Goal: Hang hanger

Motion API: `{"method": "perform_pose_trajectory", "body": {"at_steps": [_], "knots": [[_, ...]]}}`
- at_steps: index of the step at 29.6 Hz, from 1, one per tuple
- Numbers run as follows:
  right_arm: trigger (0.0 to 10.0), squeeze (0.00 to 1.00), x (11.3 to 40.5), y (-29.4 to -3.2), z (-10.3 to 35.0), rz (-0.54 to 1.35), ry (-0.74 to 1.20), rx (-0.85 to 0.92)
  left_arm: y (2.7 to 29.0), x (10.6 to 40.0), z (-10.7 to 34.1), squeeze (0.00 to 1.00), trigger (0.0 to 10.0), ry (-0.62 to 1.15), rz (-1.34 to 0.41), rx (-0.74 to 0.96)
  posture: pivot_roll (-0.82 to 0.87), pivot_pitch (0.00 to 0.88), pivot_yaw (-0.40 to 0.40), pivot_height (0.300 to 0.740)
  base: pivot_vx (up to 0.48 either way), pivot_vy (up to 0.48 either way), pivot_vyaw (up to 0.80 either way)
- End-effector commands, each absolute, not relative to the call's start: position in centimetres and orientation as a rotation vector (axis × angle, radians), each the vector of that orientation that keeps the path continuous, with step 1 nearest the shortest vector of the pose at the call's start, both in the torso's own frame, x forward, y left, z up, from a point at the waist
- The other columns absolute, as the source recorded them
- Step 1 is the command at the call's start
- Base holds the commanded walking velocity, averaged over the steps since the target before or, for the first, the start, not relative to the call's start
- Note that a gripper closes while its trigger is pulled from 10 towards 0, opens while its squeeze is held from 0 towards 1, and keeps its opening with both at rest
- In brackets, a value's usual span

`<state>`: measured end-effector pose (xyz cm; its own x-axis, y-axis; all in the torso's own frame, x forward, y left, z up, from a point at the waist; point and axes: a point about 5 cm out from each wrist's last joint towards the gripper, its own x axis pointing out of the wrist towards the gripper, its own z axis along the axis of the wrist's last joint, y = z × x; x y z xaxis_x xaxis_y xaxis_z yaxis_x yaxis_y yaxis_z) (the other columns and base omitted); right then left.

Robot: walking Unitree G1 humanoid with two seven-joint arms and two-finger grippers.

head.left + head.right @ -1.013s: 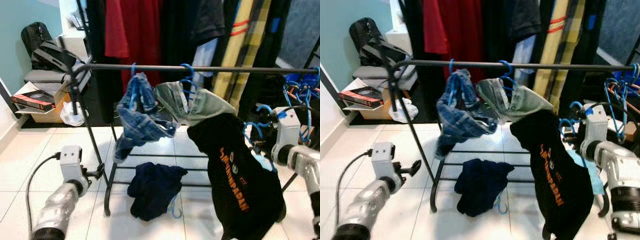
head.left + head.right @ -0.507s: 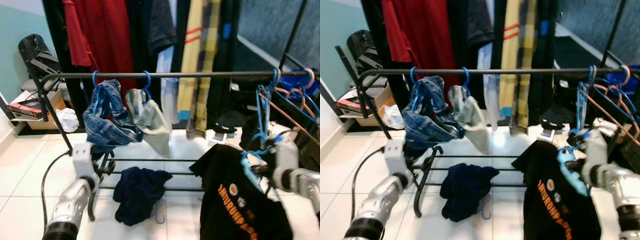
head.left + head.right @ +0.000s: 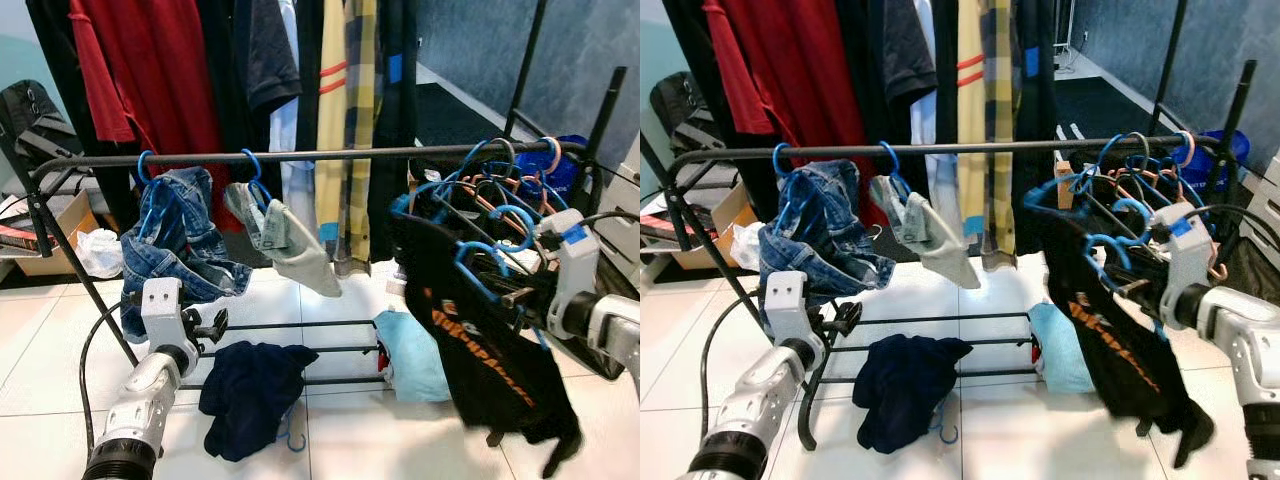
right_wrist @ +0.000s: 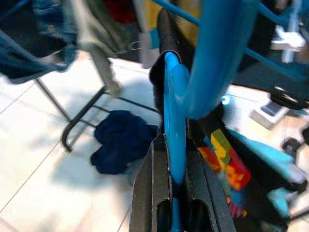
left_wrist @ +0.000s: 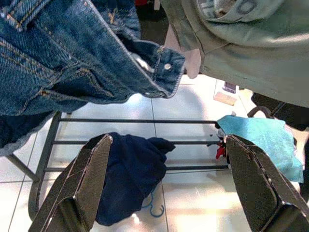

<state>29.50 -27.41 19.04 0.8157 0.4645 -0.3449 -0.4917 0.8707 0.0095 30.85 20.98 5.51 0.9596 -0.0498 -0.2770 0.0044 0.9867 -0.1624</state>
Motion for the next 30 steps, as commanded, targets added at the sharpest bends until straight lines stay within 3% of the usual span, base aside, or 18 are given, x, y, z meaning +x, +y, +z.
{"method": "perform_pose_trajectory", "body": {"at_steps": [1, 8, 14, 19, 30], "knots": [[10.0, 0.0, 29.5, -27.1, 19.5, 0.532, 0.321, -0.086, 21.6, 30.8, 5.4, 0.0, 10.0, 0.296, -0.018, -0.127, -0.13, 0.0, 0.023, 0.74, 0.337, 0.0, 0.0], [10.0, 0.0, 29.6, -27.8, 19.1, 0.494, 0.369, -0.103, 21.2, 30.7, 5.1, 0.0, 10.0, 0.301, -0.036, -0.123, -0.13, 0.0, 0.024, 0.74, 0.339, 0.0, 0.0], [10.0, 0.0, 28.6, -27.5, 16.0, 0.482, 0.562, -0.139, 20.9, 30.7, 4.9, 0.0, 10.0, 0.303, -0.059, -0.129, -0.13, 0.0, 0.022, 0.74, 0.337, 0.0, 0.0], [10.0, 0.0, 26.5, -25.7, 13.4, 0.624, 0.727, -0.14, 20.4, 30.7, 4.8, 0.0, 10.0, 0.309, -0.074, -0.153, -0.13, 0.0, 0.02, 0.74, 0.0, 0.0, 0.0], [10.0, 0.0, 24.8, -24.2, 16.2, 0.884, 0.598, -0.16, 20.3, 30.7, 4.6, 0.0, 10.0, 0.313, -0.078, -0.159, -0.14, 0.0, 0.02, 0.74, 0.0, 0.0, 0.0]]}}
